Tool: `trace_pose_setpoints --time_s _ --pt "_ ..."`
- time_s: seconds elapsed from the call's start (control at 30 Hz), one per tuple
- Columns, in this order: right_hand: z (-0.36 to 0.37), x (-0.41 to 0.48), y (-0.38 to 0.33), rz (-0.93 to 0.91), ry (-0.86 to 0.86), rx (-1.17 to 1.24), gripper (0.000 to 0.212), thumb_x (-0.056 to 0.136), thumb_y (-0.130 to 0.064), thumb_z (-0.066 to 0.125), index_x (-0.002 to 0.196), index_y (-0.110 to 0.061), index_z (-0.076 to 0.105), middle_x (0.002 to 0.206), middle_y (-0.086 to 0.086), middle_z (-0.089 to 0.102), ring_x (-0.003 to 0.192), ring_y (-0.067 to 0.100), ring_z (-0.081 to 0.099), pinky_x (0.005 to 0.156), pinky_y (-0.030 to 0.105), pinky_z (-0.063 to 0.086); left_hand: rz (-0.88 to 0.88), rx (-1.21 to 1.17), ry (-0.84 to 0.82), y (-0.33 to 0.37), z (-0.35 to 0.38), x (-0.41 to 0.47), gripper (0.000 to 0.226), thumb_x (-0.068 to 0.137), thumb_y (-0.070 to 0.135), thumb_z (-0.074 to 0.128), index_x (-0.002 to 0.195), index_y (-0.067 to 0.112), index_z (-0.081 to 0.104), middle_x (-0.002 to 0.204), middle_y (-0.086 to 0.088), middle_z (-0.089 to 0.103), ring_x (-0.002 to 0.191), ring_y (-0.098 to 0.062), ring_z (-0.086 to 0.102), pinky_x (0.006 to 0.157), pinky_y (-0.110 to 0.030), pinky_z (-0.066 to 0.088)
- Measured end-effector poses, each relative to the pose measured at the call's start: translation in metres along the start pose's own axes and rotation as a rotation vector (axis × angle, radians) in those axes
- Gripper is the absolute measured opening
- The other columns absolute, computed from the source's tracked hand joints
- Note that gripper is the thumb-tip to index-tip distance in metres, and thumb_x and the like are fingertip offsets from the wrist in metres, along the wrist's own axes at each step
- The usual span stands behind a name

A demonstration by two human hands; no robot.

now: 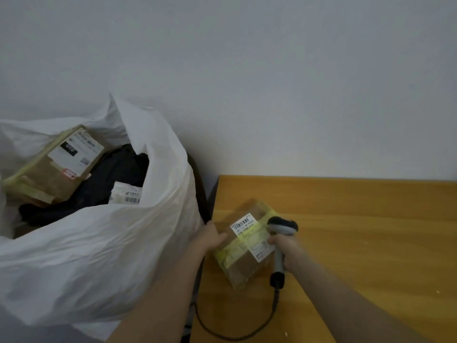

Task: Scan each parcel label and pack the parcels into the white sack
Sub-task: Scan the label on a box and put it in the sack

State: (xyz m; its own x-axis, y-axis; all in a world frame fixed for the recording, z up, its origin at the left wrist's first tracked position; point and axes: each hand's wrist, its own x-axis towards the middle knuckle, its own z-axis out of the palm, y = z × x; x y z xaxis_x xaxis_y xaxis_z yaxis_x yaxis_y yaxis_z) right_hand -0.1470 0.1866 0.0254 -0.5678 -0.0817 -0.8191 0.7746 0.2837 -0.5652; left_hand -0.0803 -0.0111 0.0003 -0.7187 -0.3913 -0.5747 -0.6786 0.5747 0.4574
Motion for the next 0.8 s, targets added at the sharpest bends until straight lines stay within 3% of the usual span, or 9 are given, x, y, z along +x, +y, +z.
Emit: trace_pose_setpoints --time_s 0.13,0.27,0.4,0.57,0.67,0.73,0.8 --pt "0.008 0.009 0.018 0.028 -0.093 0.102 0.027 0.081 0.004 0.068 0.106 0.000 0.058 0.103 0.020 0.065 0.094 0.035 0.064 0.081 0.045 0.054 -0.088 0.028 -0.072 -0.006 0.018 0.015 0.054 0.092 0.051 0.052 0.129 0.012 0.054 0.123 -0.005 0.059 0.100 -0.017 0.057 0.082 -0.027 0.047" --pt "0.000 0.012 0.007 -0.025 -0.075 0.148 0.019 0.084 0.000 0.068 0.102 -0.003 0.062 0.097 0.016 0.063 0.090 0.032 0.059 0.075 0.042 0.050 -0.065 -0.248 -0.013 0.001 0.009 0.012 0.040 0.092 0.040 0.057 0.124 0.016 0.057 0.096 0.008 0.060 0.084 -0.007 0.059 0.066 -0.022 0.047" --pt "-0.017 0.000 -0.023 -0.109 -0.128 0.219 0.012 0.084 0.001 0.065 0.094 -0.005 0.062 0.089 0.013 0.063 0.081 0.029 0.060 0.065 0.040 0.050 0.067 -0.409 0.079 0.036 -0.025 -0.004 0.028 0.087 0.042 0.063 0.106 0.022 0.057 0.107 0.001 0.062 0.091 -0.013 0.062 0.079 -0.029 0.050" --pt "-0.037 -0.035 -0.083 -0.351 -0.157 0.261 0.012 0.081 0.004 0.066 0.081 -0.007 0.062 0.082 0.011 0.061 0.076 0.027 0.057 0.071 0.041 0.051 0.223 -0.466 0.145 0.098 -0.092 -0.051 0.031 0.078 0.038 0.076 0.100 0.028 0.057 0.096 0.007 0.063 0.079 -0.007 0.062 0.057 -0.021 0.045" --pt "-0.044 -0.070 -0.127 -0.483 -0.187 0.248 0.016 0.078 0.006 0.067 0.083 -0.009 0.063 0.085 0.011 0.062 0.076 0.027 0.057 0.072 0.042 0.052 0.251 -0.495 0.184 0.122 -0.130 -0.085 0.048 0.071 0.035 0.082 0.110 0.031 0.053 0.103 0.001 0.064 0.079 -0.012 0.066 0.052 -0.021 0.049" --pt "-0.043 -0.095 -0.155 -0.567 -0.237 0.238 0.019 0.077 0.007 0.067 0.084 -0.010 0.063 0.092 0.013 0.063 0.082 0.029 0.059 0.081 0.048 0.054 0.278 -0.510 0.202 0.135 -0.157 -0.108 0.069 0.068 0.034 0.084 0.125 0.028 0.045 0.113 -0.001 0.060 0.086 -0.013 0.065 0.054 -0.020 0.051" --pt "-0.034 -0.120 -0.180 -0.633 -0.294 0.223 0.020 0.077 0.006 0.067 0.090 -0.008 0.062 0.098 0.016 0.063 0.090 0.033 0.059 0.090 0.057 0.051 0.311 -0.495 0.290 0.142 -0.184 -0.134 0.073 0.066 0.037 0.083 0.127 0.028 0.043 0.112 0.001 0.059 0.086 -0.011 0.065 0.058 -0.021 0.053"
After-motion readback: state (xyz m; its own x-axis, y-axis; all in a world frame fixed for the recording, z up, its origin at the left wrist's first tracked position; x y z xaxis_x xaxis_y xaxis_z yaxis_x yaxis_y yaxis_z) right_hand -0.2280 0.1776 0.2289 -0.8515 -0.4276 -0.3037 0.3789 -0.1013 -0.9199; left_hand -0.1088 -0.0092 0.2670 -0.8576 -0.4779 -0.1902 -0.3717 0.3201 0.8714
